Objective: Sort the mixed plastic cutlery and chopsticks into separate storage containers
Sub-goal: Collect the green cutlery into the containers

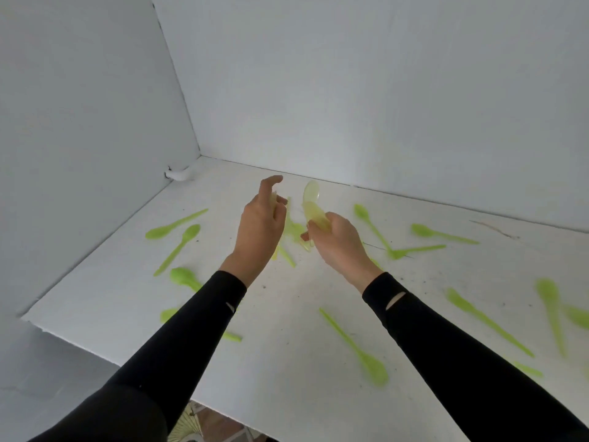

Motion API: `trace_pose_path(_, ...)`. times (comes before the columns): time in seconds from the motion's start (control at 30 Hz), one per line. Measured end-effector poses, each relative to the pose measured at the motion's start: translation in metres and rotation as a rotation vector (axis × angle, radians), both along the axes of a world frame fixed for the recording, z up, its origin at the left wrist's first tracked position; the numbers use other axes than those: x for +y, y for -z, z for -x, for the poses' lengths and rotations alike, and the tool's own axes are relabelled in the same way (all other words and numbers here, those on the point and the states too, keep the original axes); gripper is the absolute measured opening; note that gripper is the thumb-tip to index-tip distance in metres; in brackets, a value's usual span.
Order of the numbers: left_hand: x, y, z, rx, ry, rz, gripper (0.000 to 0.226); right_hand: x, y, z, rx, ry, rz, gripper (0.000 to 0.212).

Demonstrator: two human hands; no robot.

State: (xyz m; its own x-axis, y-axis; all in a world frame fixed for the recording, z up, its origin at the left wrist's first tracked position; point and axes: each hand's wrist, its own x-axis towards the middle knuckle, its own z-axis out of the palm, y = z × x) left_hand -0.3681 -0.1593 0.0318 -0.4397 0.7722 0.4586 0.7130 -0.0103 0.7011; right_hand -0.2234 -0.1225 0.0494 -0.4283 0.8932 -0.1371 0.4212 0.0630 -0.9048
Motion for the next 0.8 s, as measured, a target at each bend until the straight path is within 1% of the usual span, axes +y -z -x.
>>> trace_pose_path(0.03,0.004,0.001,-0.023,-0.035,0.037,0.020,0.038,-0.001,-0.002,-0.025,-0.029,0.013,-0.010,0.017)
trace_pose_path(0.1,0.006,0.001,-0.068,-0.164,0.135,0.050,0.030,-0.008,-0.004,-0.067,-0.081,-0.034,0.042,0.022)
trace_pose_path(0.17,0.004,0.002,-0.118,-0.291,0.219,0.034,0.025,-0.022,-0.004,-0.106,-0.049,-0.032,0.118,0.021)
trace_pose_path(0.27,-0.003,-0.002,-0.195,-0.526,0.280,0.041,0.018,-0.040,-0.005,-0.169,0.009,0.084,0.101,0.015)
trace_pose_path(0.33,-0.007,-0.005,-0.238,-0.619,0.336,0.059,0.017,-0.048,-0.006,-0.209,-0.002,0.142,0.102,0.013)
trace_pose_path(0.43,-0.015,-0.006,-0.294,-0.615,0.503,0.086,0.026,-0.058,-0.008,-0.267,-0.014,0.175,0.125,0.019)
trace_pose_path(0.5,-0.019,-0.006,-0.324,-0.585,0.595,0.118,0.023,-0.065,-0.007,-0.304,-0.001,0.200,0.164,0.016)
trace_pose_path(0.57,-0.022,-0.005,-0.348,-0.607,0.648,0.140,0.020,-0.073,-0.002,-0.335,0.032,0.231,0.210,0.017)
trace_pose_path(0.67,-0.025,0.003,-0.385,-0.663,0.647,0.148,0.026,-0.084,0.006,-0.375,0.121,0.303,0.238,0.028)
trace_pose_path(0.77,-0.028,0.010,-0.426,-0.716,0.623,0.192,0.019,-0.092,0.013,-0.414,0.313,0.499,0.295,0.042)
trace_pose_path(0.8,-0.030,0.010,-0.437,-0.751,0.641,0.234,0.022,-0.094,0.014,-0.423,0.338,0.548,0.296,0.048)
